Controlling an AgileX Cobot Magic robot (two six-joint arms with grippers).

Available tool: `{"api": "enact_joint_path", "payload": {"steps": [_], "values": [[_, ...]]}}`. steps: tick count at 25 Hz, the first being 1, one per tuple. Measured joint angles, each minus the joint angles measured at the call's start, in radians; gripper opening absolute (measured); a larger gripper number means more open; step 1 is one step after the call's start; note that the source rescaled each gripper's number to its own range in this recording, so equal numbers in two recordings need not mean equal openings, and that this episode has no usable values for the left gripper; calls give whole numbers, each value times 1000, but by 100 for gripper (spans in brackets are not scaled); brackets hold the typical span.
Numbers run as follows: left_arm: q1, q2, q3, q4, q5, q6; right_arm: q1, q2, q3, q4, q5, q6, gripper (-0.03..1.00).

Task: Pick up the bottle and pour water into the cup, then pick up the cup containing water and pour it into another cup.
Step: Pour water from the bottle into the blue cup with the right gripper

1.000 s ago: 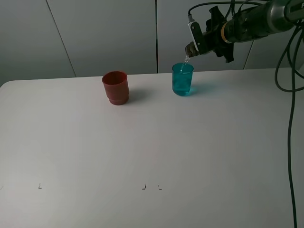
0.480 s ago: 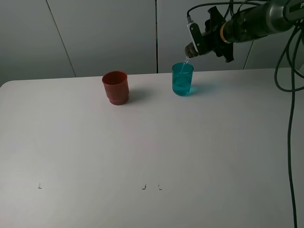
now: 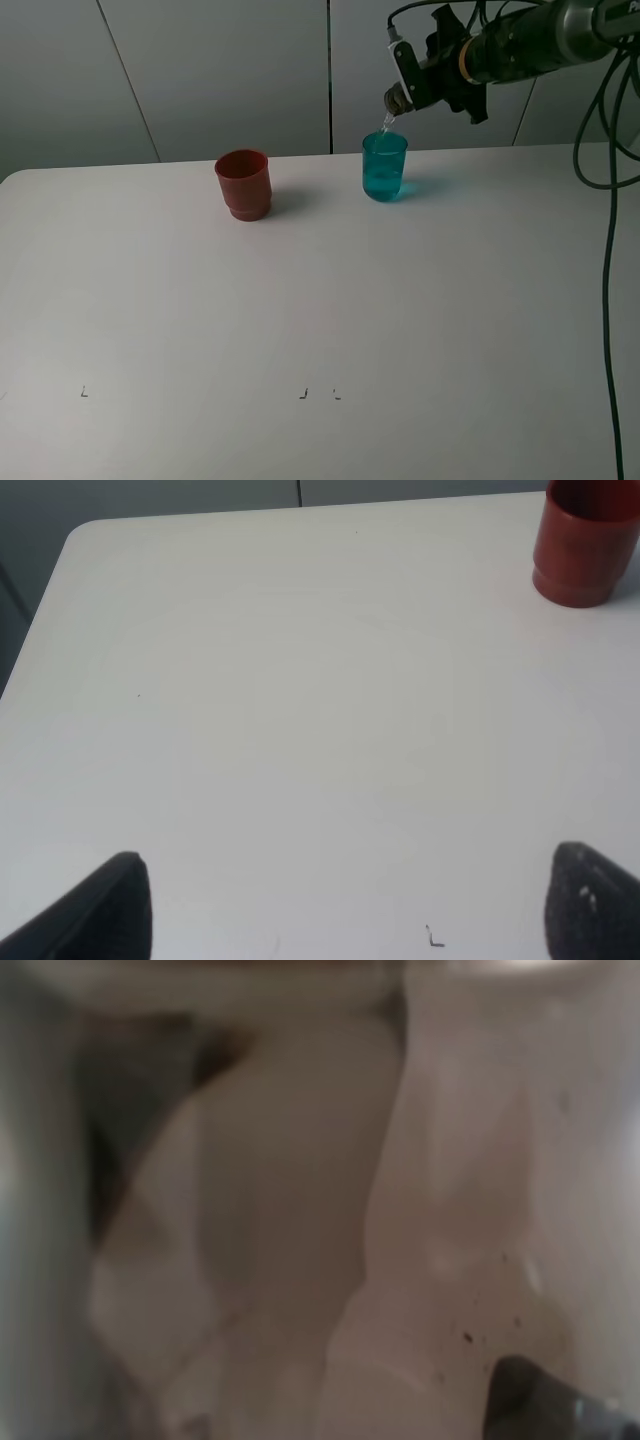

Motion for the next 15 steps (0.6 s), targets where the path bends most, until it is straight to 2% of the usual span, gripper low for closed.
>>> {"api": "enact_joint_path", "payload": {"steps": [15], "values": [[0,0,0,0,0,0,0,0,0,-4,4,-18,0]]}}
